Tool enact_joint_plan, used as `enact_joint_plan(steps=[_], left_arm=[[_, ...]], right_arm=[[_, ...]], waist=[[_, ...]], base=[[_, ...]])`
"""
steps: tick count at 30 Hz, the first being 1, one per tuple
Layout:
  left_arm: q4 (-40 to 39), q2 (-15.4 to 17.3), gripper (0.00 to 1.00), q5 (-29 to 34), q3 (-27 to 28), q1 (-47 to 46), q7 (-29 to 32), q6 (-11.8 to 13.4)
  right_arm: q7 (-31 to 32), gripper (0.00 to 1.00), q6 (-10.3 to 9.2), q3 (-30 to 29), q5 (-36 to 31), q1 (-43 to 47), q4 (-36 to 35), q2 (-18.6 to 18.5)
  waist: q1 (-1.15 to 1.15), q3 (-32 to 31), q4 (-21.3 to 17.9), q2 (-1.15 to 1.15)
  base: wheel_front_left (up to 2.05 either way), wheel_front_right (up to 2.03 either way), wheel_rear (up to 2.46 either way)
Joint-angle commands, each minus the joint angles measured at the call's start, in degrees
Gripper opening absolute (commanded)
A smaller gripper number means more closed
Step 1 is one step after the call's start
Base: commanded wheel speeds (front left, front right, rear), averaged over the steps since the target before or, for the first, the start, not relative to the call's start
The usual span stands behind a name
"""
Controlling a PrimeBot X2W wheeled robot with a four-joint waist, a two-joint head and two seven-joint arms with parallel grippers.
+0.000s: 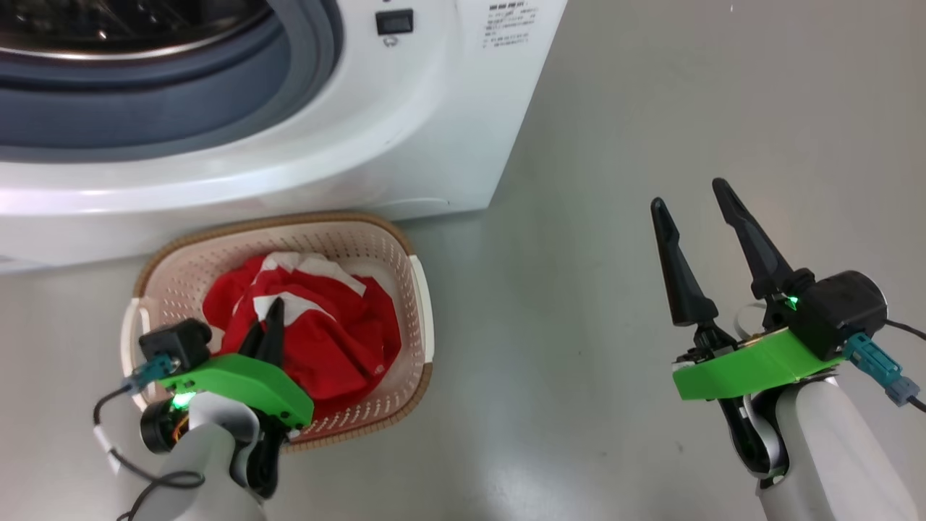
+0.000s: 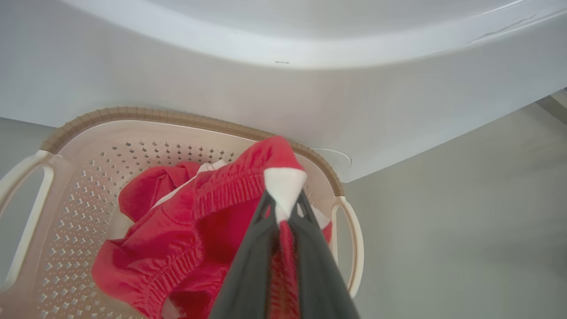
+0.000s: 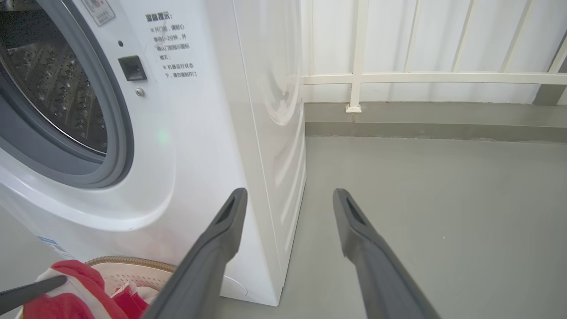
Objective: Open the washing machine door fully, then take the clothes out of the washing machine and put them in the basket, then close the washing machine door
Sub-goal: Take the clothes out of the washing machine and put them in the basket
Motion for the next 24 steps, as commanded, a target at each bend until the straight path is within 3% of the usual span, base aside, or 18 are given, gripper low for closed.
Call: enact_joint_plan(steps=[1,8,15,17,18,19,20,24], left_arm=[[1.6,1.2,0.00,-0.8,0.4,-1.3,-0.5,-0.4],[11.0,1.5,0.00,-3.3,-3.9,-6.4,1.3,-0.4],[14.4,2.0,0.00,-5.2,-7.1,-8.8,1.1,-0.4],[14.8,2.3,0.34,-5.6,-8.0,-9.1,0.9,-0.4],[14.9,2.4,0.45,-5.8,-8.5,-9.1,0.7,-0.4],[14.8,2.5,0.79,-5.9,-9.0,-9.2,0.6,-0.4],[14.5,2.6,1.00,-6.0,-9.6,-9.1,0.4,-0.4],[13.2,3.0,1.00,-7.3,-10.4,-8.2,-0.4,-0.4]], right_arm=[[-0.4,1.00,0.39,1.7,-0.4,-0.8,-1.5,0.1],[-0.4,1.00,0.39,2.3,-0.2,-2.4,-1.8,0.1],[-0.4,1.00,0.39,2.6,0.0,-3.0,-1.9,0.1],[-0.4,1.00,0.39,2.6,0.1,-3.0,-1.8,0.1],[-0.4,1.00,0.39,2.6,0.2,-3.0,-1.7,0.1],[-0.4,1.00,0.39,2.6,0.2,-3.1,-1.6,0.1],[-0.4,1.00,0.39,2.5,0.4,-3.1,-1.5,0.1],[-0.4,1.00,0.39,2.5,0.7,-3.1,-1.0,0.1]], waist=[[0.00,2.5,-0.5,0.00],[0.00,5.3,-1.1,0.00],[0.00,6.5,-1.6,0.00],[0.00,6.5,-1.7,0.00],[0.00,6.4,-1.8,0.00],[0.00,6.2,-1.8,0.00],[0.00,5.9,-1.8,0.00],[0.00,4.1,-1.5,0.00]], base=[[0.00,0.00,0.00],[0.00,0.00,0.00],[0.00,0.00,0.00],[0.00,0.00,0.00],[0.00,0.00,0.00],[0.00,0.00,0.00],[0.00,0.00,0.00],[0.00,0.00,0.00]])
